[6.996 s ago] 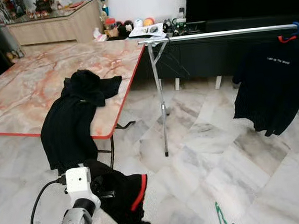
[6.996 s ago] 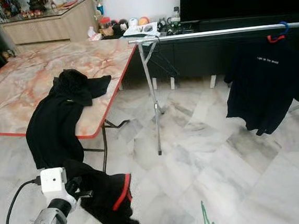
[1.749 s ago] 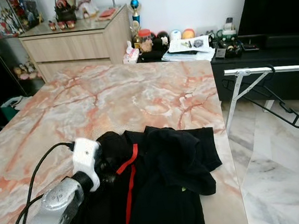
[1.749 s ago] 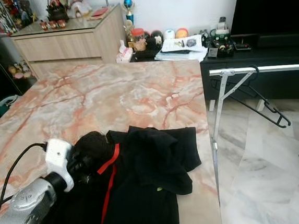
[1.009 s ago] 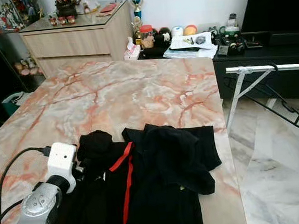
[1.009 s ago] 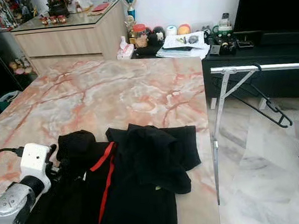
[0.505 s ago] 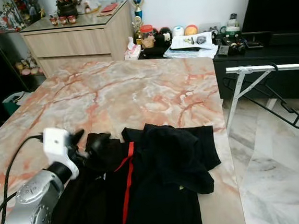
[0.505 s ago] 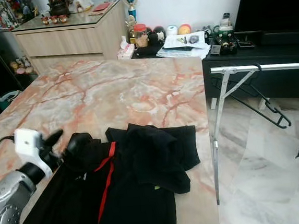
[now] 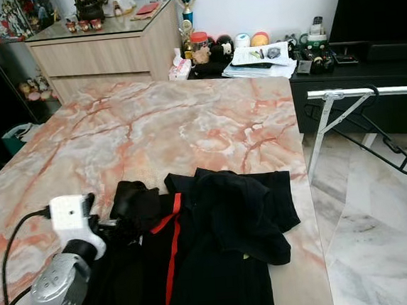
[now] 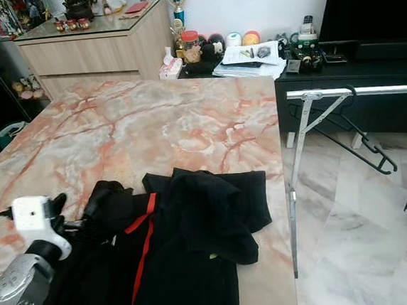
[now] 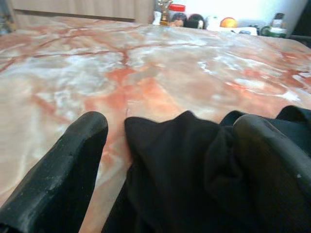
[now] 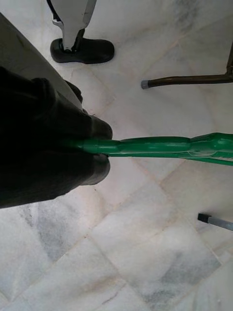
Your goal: Hang hanger
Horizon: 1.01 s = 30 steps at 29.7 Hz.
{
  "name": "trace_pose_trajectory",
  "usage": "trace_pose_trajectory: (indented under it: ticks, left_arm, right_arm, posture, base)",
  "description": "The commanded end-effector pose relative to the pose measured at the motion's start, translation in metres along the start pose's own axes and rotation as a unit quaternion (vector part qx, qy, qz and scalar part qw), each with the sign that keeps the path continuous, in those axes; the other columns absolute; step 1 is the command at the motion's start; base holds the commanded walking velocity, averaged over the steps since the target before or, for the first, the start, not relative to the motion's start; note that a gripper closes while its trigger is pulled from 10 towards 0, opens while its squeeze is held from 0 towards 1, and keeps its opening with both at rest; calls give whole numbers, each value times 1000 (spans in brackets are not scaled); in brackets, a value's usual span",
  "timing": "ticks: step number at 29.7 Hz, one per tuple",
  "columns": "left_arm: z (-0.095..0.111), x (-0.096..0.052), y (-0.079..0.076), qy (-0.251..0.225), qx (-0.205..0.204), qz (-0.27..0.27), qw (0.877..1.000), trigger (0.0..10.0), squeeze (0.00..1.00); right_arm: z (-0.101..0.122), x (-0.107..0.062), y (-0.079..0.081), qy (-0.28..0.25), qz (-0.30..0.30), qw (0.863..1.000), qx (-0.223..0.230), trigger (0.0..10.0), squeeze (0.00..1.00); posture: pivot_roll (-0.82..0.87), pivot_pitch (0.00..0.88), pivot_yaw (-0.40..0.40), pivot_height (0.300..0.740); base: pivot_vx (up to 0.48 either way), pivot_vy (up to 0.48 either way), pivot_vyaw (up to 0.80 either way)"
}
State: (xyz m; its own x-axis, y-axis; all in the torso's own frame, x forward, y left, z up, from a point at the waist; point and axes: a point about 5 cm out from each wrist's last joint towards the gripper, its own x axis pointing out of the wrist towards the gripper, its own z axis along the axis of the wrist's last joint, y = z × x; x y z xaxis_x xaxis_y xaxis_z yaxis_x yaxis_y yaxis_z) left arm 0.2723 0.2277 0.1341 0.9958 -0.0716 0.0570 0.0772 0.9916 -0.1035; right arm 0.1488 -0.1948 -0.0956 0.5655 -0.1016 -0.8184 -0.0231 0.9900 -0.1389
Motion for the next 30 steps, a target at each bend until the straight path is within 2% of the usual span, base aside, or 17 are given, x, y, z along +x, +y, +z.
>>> trace_pose_trajectory:
  ticks: [1, 11, 19, 30]
  left_arm:
    - [5, -4, 5, -14, -4, 12, 1000, 10000, 0]
    - [-5, -11, 9, -10, -10, 35, 999, 10000, 0]
    - [-9, -7, -2, -17, -24, 26, 999, 10000, 0]
    - [-8, -7, -2, -20, -25, 21, 999, 10000, 0]
  right_arm:
    - [-4, -1, 4, 7, 3, 1000, 1, 10000, 0]
    - [-5, -1, -4, 7, -1, 1000, -2, 10000, 0]
    - [-10, -3, -11, 10, -8, 1000, -6, 10000, 0]
    - [-10, -2, 0, 13, -7, 1000, -7, 10000, 0]
  posture:
    - [92, 41, 71, 740]
    - [89, 6, 56, 740]
    - [77, 0, 50, 740]
    - [75, 0, 58, 740]
  base:
    - [0, 0, 0]
    - [0, 0, 0]
    - [0, 0, 0]
    - [0, 0, 0]
